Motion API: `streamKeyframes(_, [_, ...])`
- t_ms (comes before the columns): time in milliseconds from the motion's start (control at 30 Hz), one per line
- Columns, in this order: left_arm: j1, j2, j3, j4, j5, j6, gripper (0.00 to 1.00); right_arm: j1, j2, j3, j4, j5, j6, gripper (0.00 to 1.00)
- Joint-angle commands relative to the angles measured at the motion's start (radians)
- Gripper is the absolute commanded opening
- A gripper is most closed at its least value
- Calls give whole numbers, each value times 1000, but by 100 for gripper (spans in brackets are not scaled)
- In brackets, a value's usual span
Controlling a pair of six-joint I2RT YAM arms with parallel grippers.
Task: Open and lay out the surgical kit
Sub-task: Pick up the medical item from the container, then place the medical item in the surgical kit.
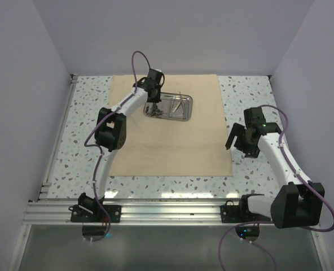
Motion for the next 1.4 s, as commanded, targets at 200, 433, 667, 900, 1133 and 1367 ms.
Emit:
streamKeyframes(200, [3,-117,107,-6,6,23,14,1,-38,-1,23,4,11,84])
streamKeyframes(433, [2,-301,-158,-40,-35,0,0,1,-67,-1,7,-6,3,84])
streamKeyframes(667, [-6,-686,-747,79,-52,-56,0,3,-79,-39,42,-45,3,84])
streamKeyframes(900, [-9,-950,-1083,96,-118,-98,0,6,-70,-53,69,-66,3,83])
streamKeyframes(1133, [-7,-968,-1267,162,-116,-137,0,7,-85,-44,50,-92,-29,83])
streamKeyframes(1367, [-7,-922,-1251,155,-96,-172,76,10,-117,-38,21,-94,-32,83])
